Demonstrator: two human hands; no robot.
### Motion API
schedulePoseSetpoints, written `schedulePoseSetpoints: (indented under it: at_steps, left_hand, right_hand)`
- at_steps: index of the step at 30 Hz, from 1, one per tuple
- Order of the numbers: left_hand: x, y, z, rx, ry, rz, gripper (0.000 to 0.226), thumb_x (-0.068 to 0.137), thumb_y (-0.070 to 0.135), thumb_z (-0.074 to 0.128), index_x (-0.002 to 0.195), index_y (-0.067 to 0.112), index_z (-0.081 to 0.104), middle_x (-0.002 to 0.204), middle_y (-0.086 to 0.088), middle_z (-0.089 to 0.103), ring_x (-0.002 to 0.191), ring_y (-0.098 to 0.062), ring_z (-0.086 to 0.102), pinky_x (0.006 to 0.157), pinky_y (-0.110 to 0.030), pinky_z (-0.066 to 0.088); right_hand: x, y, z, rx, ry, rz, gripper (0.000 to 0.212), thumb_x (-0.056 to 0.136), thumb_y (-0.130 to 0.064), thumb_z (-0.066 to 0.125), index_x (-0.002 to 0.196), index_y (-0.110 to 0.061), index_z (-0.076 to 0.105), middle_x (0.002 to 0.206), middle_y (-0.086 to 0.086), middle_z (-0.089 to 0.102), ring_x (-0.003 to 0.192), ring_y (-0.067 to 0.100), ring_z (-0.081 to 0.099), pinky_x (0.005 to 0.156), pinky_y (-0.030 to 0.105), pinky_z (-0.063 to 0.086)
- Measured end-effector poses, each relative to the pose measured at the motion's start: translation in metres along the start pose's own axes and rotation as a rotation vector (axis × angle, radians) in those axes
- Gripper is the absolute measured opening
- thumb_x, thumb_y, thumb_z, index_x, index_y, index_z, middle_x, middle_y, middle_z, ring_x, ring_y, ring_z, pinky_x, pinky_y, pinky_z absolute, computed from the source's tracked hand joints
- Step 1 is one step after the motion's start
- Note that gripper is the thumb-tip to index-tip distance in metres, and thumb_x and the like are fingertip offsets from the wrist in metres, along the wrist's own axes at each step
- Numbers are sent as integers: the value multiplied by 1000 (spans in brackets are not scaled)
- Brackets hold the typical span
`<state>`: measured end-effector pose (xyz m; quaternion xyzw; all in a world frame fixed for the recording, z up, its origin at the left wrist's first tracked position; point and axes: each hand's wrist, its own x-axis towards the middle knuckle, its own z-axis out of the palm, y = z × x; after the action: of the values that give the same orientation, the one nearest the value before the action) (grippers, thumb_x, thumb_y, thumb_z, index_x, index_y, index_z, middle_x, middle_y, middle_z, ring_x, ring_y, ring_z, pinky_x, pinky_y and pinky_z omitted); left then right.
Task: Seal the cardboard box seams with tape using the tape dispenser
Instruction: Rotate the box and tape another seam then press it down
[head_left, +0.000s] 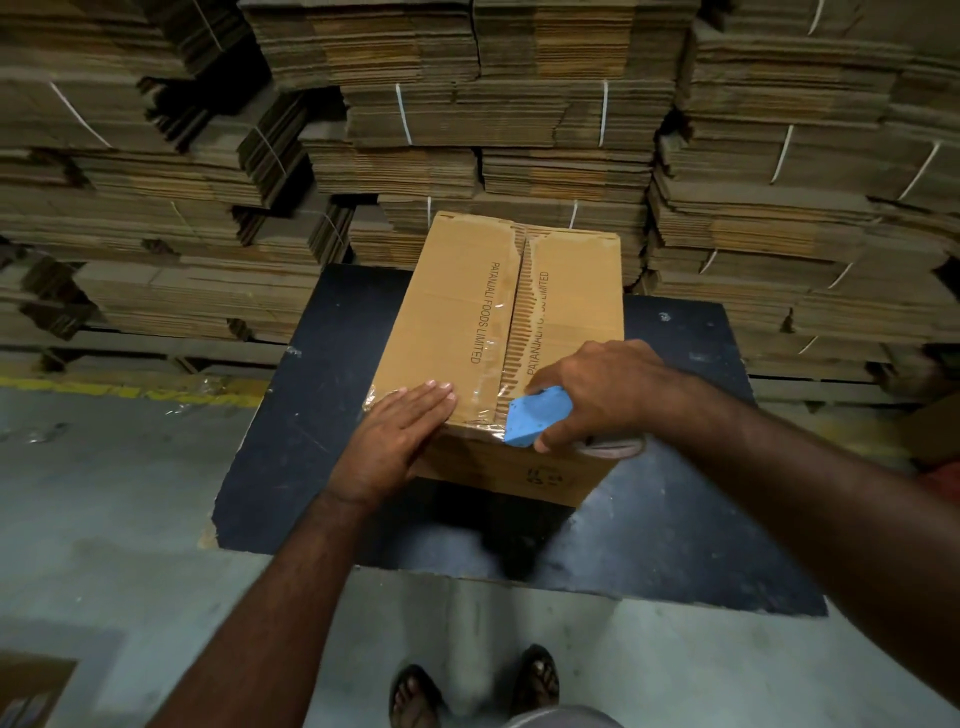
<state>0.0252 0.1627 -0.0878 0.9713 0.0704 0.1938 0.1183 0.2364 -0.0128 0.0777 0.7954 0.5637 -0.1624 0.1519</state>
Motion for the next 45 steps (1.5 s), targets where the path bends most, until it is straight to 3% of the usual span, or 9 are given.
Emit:
schedulePoseSetpoints:
  at_steps: [3, 5, 8, 12, 20, 25, 33, 42, 45]
  left_hand:
    - [7, -7, -11, 82, -48, -27, 75, 78, 11, 77, 147, 13, 47, 155, -6, 43, 143, -24, 40, 118, -45, 29]
    - [9, 2, -15, 104, -57, -56, 66, 86, 24, 64, 148, 12, 46, 155, -8, 43, 144, -24, 38, 118, -49, 32]
    - [9, 39, -8, -48, -34, -132, 64, 92, 41, 48, 148, 10, 46, 155, -6, 42, 147, -21, 32, 123, -41, 20]
    - [20, 74, 4, -269, 118, -279, 52, 97, 36, 44, 140, 9, 57, 147, -6, 53, 143, -19, 40, 123, -39, 20]
    - [12, 56, 6, 20, -4, -105, 83, 68, 17, 60, 149, 7, 44, 155, -7, 43, 145, -23, 37, 124, -42, 19]
    - [14, 58, 8, -20, 36, -123, 81, 67, 14, 62, 146, 7, 47, 153, -7, 46, 143, -23, 40, 124, -43, 20]
    - [22, 91, 11, 46, 36, -178, 83, 72, 32, 56, 149, 4, 42, 158, -9, 38, 149, -22, 28, 123, -50, 20]
    - [32, 116, 25, 26, -13, -113, 89, 65, 21, 62, 150, 4, 40, 159, -9, 36, 149, -23, 30, 121, -48, 25]
    - [33, 109, 23, 45, -41, -86, 91, 64, 21, 62, 151, 6, 39, 160, -7, 34, 148, -21, 31, 120, -46, 27]
  right_hand:
    - [8, -9, -5, -14, 6, 14, 80, 67, -81, 63, 137, -46, 48, 122, -7, 60, 109, 18, 54, 74, 36, 41]
    - [10, -9, -7, -8, -2, 18, 82, 67, -81, 64, 138, -44, 48, 125, -6, 59, 111, 18, 55, 79, 38, 46]
    - [10, -7, -7, 0, -21, 13, 82, 68, -79, 65, 139, -43, 47, 127, -5, 59, 111, 18, 54, 87, 42, 49]
    - [11, -6, -8, -19, -21, -1, 80, 69, -79, 64, 138, -42, 48, 127, -5, 59, 111, 17, 54, 90, 43, 49]
    - [5, 14, 1, -14, 74, -67, 81, 67, -87, 55, 137, -48, 47, 122, -7, 62, 109, 19, 57, 74, 35, 43]
    - [-27, 66, 14, 56, -18, 19, 82, 63, -92, 51, 135, -53, 47, 118, -13, 63, 93, 10, 51, 71, 32, 46]
    - [-19, 41, 9, -126, 57, -36, 81, 67, -86, 57, 137, -46, 49, 116, -7, 62, 102, 17, 59, 73, 33, 48]
    - [-22, 46, 15, -136, 86, -64, 79, 70, -84, 56, 139, -46, 47, 119, -6, 62, 106, 17, 59, 71, 34, 47]
    - [-35, 61, 26, -72, 120, -86, 75, 76, -81, 50, 143, -49, 40, 109, -7, 62, 95, 16, 55, 71, 33, 47]
